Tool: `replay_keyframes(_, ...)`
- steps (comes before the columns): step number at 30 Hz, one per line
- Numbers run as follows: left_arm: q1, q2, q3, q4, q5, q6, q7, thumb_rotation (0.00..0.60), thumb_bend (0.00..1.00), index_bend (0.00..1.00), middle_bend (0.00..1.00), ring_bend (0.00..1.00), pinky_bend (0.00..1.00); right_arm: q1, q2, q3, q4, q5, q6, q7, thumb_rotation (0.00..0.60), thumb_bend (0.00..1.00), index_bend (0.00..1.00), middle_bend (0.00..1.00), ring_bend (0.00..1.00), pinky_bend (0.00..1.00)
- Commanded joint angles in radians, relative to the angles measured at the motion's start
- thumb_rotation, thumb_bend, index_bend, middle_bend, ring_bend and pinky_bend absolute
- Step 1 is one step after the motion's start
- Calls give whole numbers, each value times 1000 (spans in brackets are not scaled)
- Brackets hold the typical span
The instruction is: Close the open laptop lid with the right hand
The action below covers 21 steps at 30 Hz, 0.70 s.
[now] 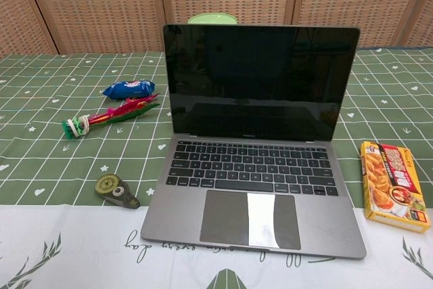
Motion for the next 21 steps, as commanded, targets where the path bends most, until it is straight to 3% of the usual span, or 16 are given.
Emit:
replay_keyframes(1,0,1,0,-1,-1,0,0,600,0,0,0,0,0,30,9,19,-48,25,-44,61,600,195,0,0,0,0)
replay_keyframes(11,1,7,-8,0,-12,2,-16,600,0,0,0,0,0,165,67,134,-222,213,-293,448,600,278,0,0,0,0)
replay_keyframes(16,2,13,-14,2,-22,1,-33,600,0,0,0,0,0,221,71,203,-217,318,-402,604,600,289,3,0,0,0)
replay_keyframes(21,0,16,-17,4,-31,-6,-43,600,0,0,0,0,0,267,59,246,-170,401,-486,656,600,290,1,0,0,0)
